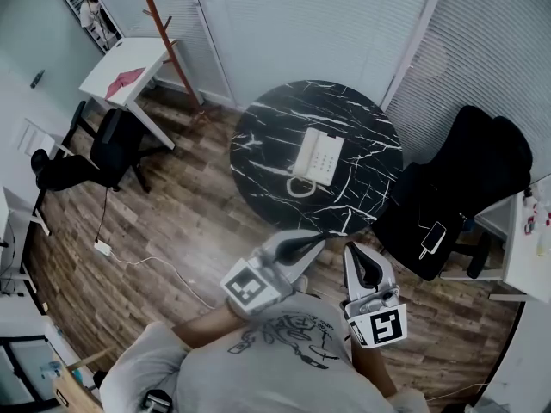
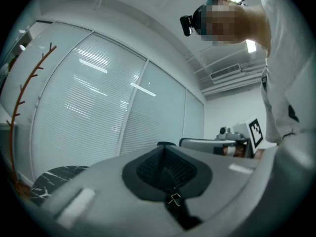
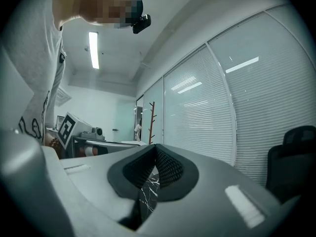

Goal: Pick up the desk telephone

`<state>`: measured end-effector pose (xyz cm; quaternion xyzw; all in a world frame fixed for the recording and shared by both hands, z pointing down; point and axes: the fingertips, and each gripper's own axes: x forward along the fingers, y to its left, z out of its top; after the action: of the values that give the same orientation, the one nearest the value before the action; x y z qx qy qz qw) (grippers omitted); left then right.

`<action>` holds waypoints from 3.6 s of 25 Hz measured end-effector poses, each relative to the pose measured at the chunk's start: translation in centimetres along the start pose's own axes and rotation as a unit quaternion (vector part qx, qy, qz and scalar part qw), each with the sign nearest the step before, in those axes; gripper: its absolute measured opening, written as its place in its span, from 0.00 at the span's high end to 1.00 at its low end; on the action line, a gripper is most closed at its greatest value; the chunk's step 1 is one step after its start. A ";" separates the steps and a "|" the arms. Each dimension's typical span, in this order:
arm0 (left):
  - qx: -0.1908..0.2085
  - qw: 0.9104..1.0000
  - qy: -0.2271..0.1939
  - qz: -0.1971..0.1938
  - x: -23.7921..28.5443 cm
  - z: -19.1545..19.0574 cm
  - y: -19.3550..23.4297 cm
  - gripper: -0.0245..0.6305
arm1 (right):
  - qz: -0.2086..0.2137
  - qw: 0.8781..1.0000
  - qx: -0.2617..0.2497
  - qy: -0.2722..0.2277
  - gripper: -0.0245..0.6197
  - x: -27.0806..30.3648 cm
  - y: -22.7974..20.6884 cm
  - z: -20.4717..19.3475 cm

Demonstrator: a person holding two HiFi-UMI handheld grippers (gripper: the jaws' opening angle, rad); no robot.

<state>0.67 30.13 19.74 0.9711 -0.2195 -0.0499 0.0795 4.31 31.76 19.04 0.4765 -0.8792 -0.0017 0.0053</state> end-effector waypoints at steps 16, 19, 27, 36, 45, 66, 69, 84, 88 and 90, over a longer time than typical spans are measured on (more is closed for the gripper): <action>-0.006 1.000 -0.003 -0.011 3.8 0.2 10.0 0.96 | -0.009 1.000 -0.004 0.009 0.95 9.6 -5.2 -1.6; -0.008 1.000 -0.002 -0.012 4.3 0.6 12.9 0.96 | -0.005 1.000 -0.004 0.011 0.95 12.8 -6.1 -1.4; -0.019 0.999 0.006 -0.025 6.3 1.7 20.6 0.95 | -0.013 1.000 -0.006 0.016 0.95 20.4 -8.6 -0.9; -0.037 0.998 0.016 -0.047 8.2 1.7 26.3 0.94 | -0.034 0.999 0.000 0.029 0.95 25.9 -11.0 -1.8; -0.051 0.996 0.027 -0.062 10.1 0.7 30.2 0.93 | -0.061 0.997 0.017 0.037 0.95 29.5 -13.5 -3.2; -0.066 0.993 0.077 -0.052 12.5 -4.8 32.3 0.83 | -0.052 0.995 0.048 0.072 0.95 30.0 -16.6 -8.4; -0.065 0.992 0.092 -0.050 12.9 -6.1 32.7 0.80 | -0.050 0.994 0.054 0.079 0.93 30.0 -17.3 -9.6; -0.083 0.984 0.158 -0.024 13.6 -15.6 37.2 0.65 | -0.019 0.988 0.074 0.135 0.76 30.3 -20.1 -19.8; -0.097 0.978 0.184 -0.026 13.8 -19.2 37.8 0.55 | -0.024 0.984 0.089 0.154 0.71 30.2 -21.2 -23.2; -0.104 0.975 0.194 -0.025 14.0 -21.1 38.3 0.50 | -0.028 0.982 0.097 0.157 0.68 30.4 -21.8 -24.7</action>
<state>0.01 -7.28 46.31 0.9538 -0.1695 0.1154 0.2195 6.21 -5.56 43.76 0.4931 -0.8499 0.1584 0.0969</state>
